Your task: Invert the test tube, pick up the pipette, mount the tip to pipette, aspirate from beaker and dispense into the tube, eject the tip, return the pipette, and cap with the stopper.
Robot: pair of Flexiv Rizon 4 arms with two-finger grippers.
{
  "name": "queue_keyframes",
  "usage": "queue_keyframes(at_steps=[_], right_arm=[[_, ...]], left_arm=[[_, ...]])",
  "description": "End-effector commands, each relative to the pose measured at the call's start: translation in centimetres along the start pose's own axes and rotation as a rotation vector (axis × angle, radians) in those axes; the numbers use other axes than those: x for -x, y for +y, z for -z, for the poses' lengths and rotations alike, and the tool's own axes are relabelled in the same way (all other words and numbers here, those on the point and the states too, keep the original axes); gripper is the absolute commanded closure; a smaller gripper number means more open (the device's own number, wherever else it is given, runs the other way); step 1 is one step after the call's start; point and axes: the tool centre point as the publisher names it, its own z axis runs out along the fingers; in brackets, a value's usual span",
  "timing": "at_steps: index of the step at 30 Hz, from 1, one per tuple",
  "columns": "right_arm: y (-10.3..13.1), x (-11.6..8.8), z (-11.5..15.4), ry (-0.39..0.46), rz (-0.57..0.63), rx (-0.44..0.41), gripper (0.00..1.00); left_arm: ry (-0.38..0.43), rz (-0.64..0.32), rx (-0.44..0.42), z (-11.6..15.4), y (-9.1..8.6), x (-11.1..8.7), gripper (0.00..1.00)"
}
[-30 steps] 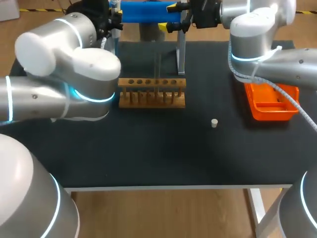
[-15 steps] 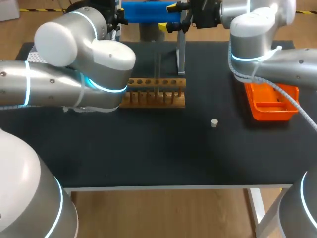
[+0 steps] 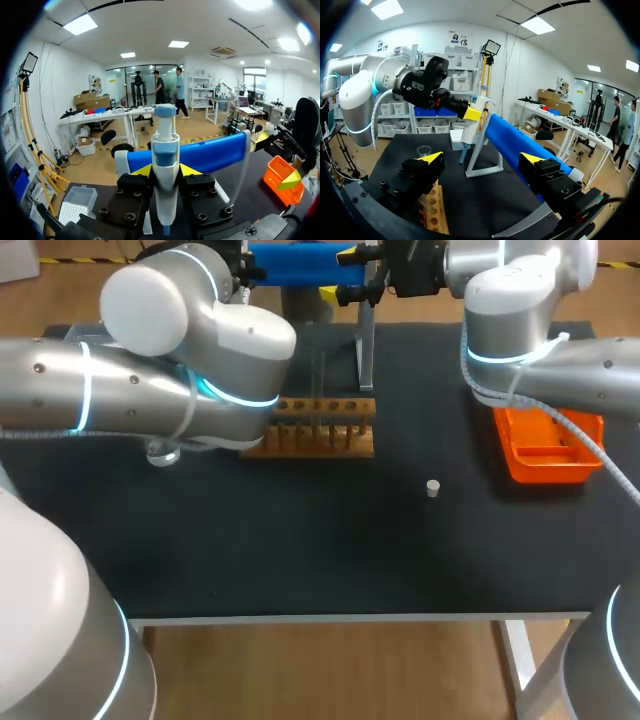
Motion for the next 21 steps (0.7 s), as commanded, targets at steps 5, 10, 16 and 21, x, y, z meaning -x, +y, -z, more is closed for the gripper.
queue_keyframes(at_steps=[5,10,16,21], right_arm=[[0.0,0.1,0.0,0.003,0.000,-0.002,0.00],[0.0,0.1,0.0,0.003,0.000,-0.002,0.00],[0.0,0.1,0.0,0.003,0.000,-0.002,0.00],[0.0,0.1,0.0,0.003,0.000,-0.002,0.00]], left_arm=[[-0.035,0.011,0.040,-1.0,-0.3,-0.4,1.00],[-0.050,0.018,0.059,-1.3,-0.1,-0.4,1.00],[-0.067,0.032,0.084,-1.7,0.3,-0.2,1.00],[-0.074,0.036,0.093,-2.1,0.3,0.0,1.00]])
